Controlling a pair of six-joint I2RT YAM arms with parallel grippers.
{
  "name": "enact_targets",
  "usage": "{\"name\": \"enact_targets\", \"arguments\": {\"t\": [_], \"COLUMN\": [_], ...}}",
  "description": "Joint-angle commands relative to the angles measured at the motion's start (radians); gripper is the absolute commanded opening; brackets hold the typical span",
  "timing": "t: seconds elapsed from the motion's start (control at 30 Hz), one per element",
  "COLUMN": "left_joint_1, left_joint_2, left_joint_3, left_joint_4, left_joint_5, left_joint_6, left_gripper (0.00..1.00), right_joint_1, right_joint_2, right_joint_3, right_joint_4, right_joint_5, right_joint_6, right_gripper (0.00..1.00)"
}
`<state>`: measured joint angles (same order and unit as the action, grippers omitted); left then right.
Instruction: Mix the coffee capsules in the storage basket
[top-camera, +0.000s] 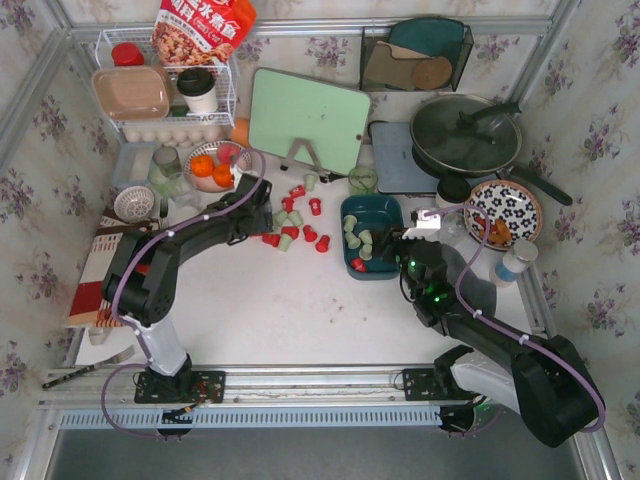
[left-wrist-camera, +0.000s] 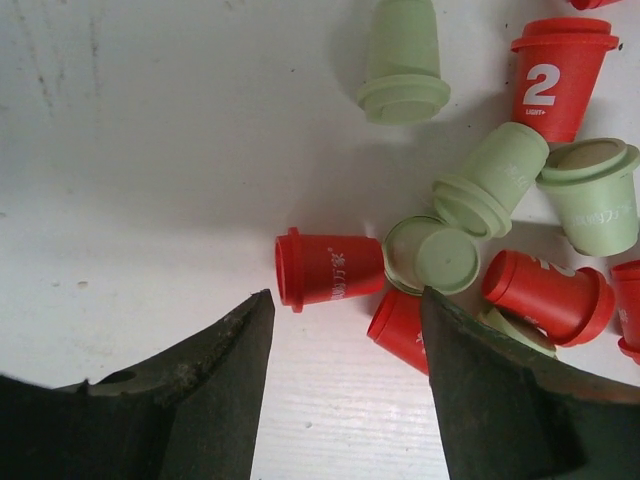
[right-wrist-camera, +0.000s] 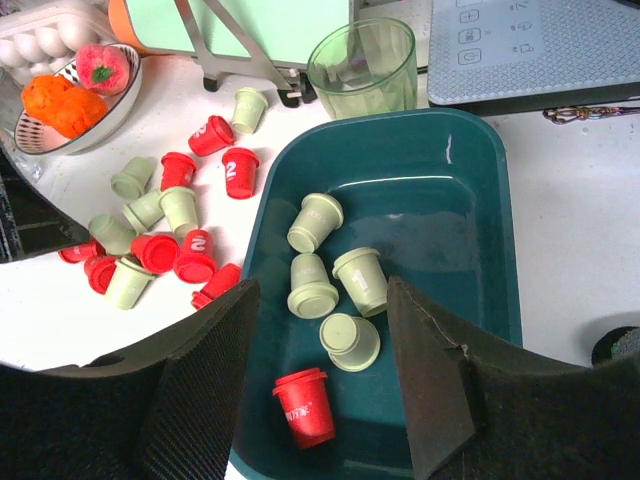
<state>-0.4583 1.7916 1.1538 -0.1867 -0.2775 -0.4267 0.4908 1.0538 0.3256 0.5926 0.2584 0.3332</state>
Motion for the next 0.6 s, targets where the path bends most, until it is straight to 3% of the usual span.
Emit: {"name": "enact_targets", "arguments": {"t": [0.0,0.43,0.57], "left_joint_1": [0.01,0.023,0.023], "left_joint_2": [0.036,0.112,0.094], "left_joint_3": [0.025,0.073,0.059], "left_joint_4": [-0.016,-0.034,-0.04], "left_joint_5": [0.02,0.025,0.012], "left_joint_6": [0.007,0.018,0.013], "left_gripper": [0.63,0.56,0.45], "right_joint_1": [0.0,0.001,0.0], "right_joint_2": [0.003,0.004,0.003], "right_joint_3": [0.01,0.01,0.009], "right_joint_4": [0.03,0.03,0.03], "right_joint_5": [-0.001,-0.001,-0.002], "right_joint_6": [-0.004,-0.004,-0.003], "right_gripper": [0.62,0.62,0.62]}}
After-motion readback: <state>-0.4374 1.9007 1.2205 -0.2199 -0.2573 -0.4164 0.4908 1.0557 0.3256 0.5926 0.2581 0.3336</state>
